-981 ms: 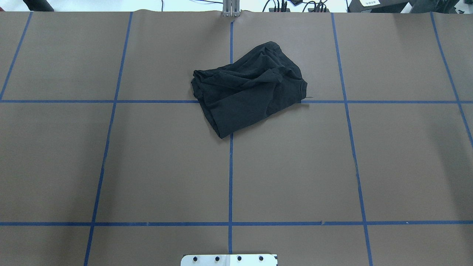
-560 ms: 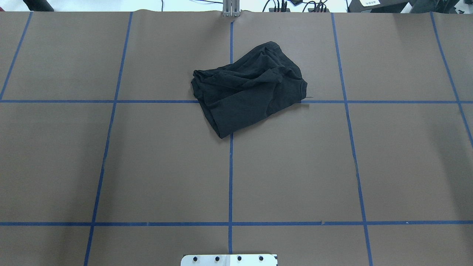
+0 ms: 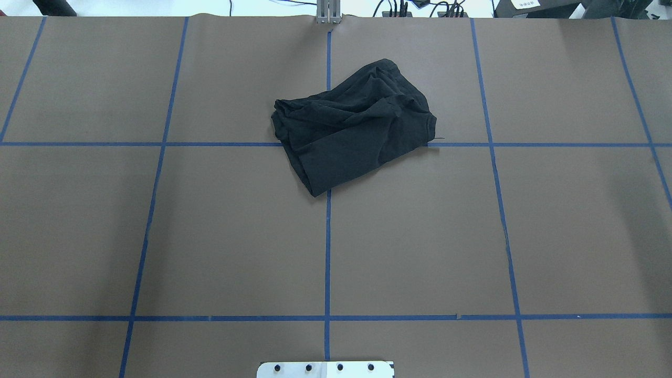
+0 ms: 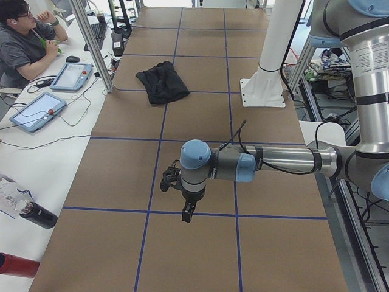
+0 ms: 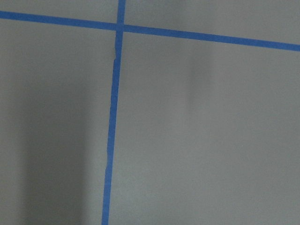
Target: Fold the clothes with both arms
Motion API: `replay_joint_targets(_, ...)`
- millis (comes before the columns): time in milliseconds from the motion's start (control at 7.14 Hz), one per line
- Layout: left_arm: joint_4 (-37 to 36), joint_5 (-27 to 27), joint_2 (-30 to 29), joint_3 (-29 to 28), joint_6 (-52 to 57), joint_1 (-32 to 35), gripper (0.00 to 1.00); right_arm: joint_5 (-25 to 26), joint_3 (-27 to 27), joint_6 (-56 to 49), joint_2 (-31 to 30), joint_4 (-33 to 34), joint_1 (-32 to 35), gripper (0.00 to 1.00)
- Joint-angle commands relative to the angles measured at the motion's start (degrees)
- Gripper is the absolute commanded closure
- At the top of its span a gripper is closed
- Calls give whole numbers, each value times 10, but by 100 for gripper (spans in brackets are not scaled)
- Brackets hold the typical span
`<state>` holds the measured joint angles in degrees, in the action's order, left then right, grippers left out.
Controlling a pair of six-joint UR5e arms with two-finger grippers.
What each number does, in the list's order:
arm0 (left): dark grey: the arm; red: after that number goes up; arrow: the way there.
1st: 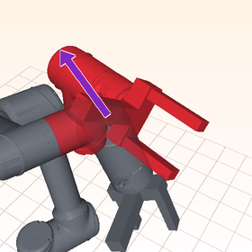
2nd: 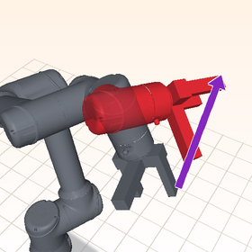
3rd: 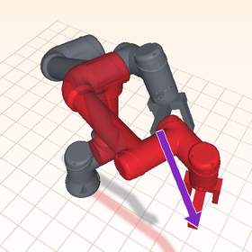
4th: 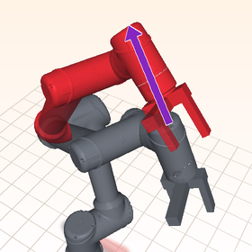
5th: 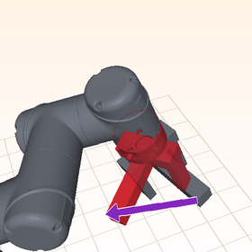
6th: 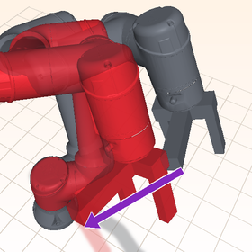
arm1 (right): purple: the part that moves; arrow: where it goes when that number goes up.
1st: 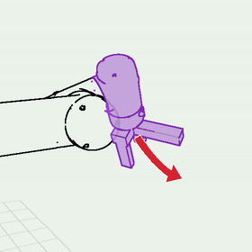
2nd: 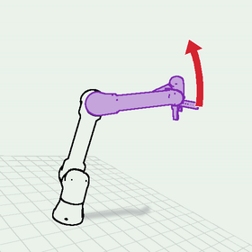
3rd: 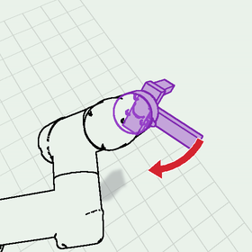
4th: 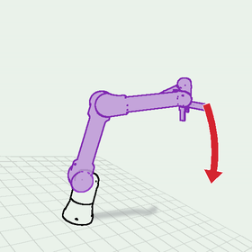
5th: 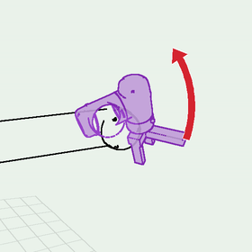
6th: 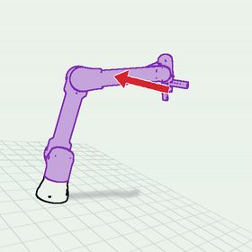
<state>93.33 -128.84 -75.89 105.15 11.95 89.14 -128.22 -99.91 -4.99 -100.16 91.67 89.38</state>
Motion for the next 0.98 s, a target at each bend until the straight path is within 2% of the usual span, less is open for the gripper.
replay_joint_targets(0, 0, -1, -1, 1, 0, 0, 0, 2, -6, 2, 4, -1, 0, 0)
replay_joint_targets(841, 1, 0, -8, 2, 0, -1, 0, -2, -10, 1, 0, 0, 0, 0)
